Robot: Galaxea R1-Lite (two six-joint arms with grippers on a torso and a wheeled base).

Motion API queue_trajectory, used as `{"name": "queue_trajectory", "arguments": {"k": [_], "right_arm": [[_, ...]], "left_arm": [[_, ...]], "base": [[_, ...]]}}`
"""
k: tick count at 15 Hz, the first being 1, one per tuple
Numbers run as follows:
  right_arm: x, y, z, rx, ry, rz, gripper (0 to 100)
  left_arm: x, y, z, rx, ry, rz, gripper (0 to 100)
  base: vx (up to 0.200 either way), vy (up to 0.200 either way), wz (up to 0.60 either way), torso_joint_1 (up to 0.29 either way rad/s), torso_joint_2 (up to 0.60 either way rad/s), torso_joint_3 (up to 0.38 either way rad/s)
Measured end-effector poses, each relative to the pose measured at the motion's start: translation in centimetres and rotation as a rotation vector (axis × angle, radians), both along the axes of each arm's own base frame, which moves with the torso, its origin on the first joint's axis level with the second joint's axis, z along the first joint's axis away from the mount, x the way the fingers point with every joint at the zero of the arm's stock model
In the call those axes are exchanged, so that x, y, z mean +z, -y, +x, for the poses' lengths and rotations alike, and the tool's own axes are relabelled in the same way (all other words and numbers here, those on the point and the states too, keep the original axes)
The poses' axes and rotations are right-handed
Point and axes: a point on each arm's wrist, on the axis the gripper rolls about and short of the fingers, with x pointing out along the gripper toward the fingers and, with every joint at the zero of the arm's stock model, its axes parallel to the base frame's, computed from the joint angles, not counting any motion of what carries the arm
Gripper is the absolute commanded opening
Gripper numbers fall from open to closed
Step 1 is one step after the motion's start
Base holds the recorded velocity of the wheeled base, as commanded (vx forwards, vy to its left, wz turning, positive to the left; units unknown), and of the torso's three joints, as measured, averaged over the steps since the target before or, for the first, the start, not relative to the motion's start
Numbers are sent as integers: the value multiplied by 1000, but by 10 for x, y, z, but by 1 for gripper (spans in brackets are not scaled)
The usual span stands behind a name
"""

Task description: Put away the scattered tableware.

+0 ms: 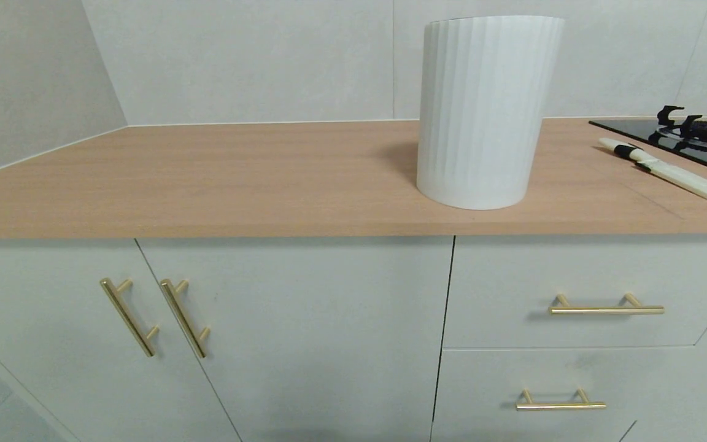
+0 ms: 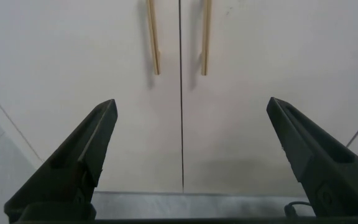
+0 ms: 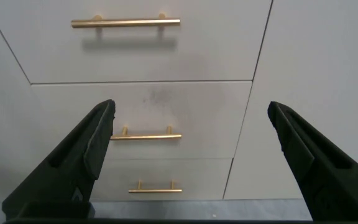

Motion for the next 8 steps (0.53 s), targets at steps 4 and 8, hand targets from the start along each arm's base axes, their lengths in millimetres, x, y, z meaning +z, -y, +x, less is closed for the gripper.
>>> {"name": "queue_trajectory", "arguments": {"k": [4, 8], "right_arm": [[0, 0, 0, 0, 0, 0, 100], [0, 0, 0, 0, 0, 0, 100]], "left_arm": [[0, 0, 0, 0, 0, 0, 100], [0, 0, 0, 0, -1, 1, 100]], "base": [[0, 0, 0, 0, 0, 0], [0, -200, 0, 1, 1, 2]]}}
